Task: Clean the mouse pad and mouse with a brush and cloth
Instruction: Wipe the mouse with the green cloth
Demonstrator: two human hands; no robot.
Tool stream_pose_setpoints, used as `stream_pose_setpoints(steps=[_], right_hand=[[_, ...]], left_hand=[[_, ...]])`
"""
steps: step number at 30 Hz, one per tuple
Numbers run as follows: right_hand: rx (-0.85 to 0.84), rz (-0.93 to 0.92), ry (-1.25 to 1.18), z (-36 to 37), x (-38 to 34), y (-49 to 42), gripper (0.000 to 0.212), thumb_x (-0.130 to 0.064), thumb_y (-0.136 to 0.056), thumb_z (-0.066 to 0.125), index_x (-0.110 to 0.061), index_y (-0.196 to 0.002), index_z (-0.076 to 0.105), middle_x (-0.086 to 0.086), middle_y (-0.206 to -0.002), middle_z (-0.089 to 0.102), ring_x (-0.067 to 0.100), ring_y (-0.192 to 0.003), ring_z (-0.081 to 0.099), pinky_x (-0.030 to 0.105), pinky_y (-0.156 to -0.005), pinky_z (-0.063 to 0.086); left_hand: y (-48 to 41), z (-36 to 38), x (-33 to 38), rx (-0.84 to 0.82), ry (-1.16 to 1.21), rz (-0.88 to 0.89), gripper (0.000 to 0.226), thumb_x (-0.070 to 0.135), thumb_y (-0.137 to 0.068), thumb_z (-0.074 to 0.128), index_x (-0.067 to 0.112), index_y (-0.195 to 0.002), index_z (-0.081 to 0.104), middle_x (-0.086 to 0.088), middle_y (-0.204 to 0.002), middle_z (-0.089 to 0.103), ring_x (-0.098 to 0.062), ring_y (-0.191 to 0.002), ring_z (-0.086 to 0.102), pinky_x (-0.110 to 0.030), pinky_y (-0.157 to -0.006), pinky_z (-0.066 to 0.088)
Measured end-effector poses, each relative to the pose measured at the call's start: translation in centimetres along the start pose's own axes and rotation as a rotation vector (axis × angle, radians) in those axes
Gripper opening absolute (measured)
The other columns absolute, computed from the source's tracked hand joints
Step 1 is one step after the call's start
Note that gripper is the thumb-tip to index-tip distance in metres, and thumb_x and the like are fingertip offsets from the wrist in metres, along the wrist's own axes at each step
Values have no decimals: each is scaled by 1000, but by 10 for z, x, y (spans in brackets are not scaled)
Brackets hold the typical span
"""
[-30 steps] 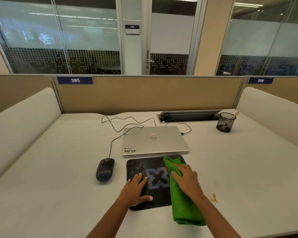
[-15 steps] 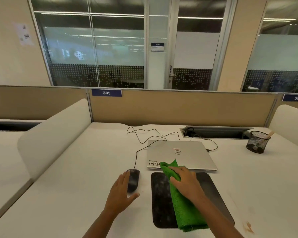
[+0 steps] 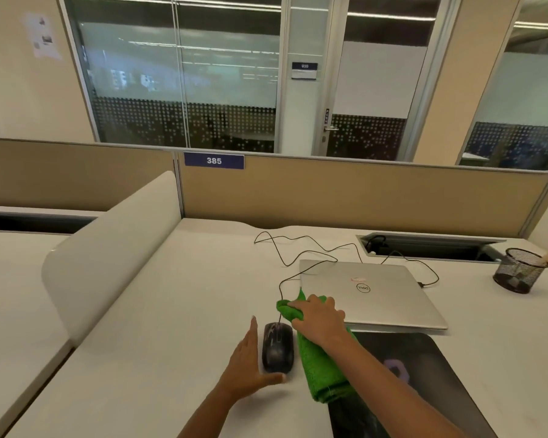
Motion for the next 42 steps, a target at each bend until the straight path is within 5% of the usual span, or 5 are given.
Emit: stream_pose_setpoints(steps=[12, 25, 30, 33, 42], right_hand=[[-210, 94, 268, 23, -33, -46, 47, -34, -90, 47, -25, -136, 40, 7, -138, 39, 33, -130, 28, 50, -106, 29], [-224, 2, 461, 30, -49, -33, 45, -33, -89, 48, -24, -134, 43, 8, -135, 38, 35, -129, 28, 51, -103, 31], [-189, -92, 514, 31, -55, -9, 39, -27, -89, 46, -23, -128, 48, 10, -136, 36, 37, -128, 25, 51, -100, 31], [-203, -147, 543, 35, -59, 6, 41, -27, -89, 45, -26, -129, 45, 11, -140, 32, 39, -131, 22, 53, -101, 30], [-308, -140, 238, 17, -40, 22, 45, -34, -87, 44, -37, -133, 42, 7, -134, 38, 36, -127, 29, 49, -101, 34]], left_hand=[[-20, 6, -10, -19, 94, 97, 136, 77, -47, 58, 23, -137, -29, 8, -150, 28, -12, -132, 35, -28, -112, 27], [-18, 2, -7, -6, 66, 114, 136, 63, -57, 65, 11, -141, -27, 1, -158, -7, -15, -145, 9, -24, -113, 11], [-17, 2, -7, -8, 78, 121, 135, 57, -60, 69, 8, -142, -26, 16, -148, 0, -14, -144, 9, -16, -107, 9], [-16, 2, -8, -8, 107, 99, 134, 47, -66, 76, 10, -141, -29, 1, -156, 7, -17, -144, 12, -23, -111, 12], [-9, -1, -7, -27, 86, 47, 147, 66, -49, 71, 10, -141, -29, -7, -158, -2, -20, -146, 7, -29, -115, 13]])
Point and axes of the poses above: each hand's wrist, its own y-axis away from the middle knuckle, its own z-axis out of the palm, x = y × z, the point moved 6 cm from there along -y, towards the middle knuckle
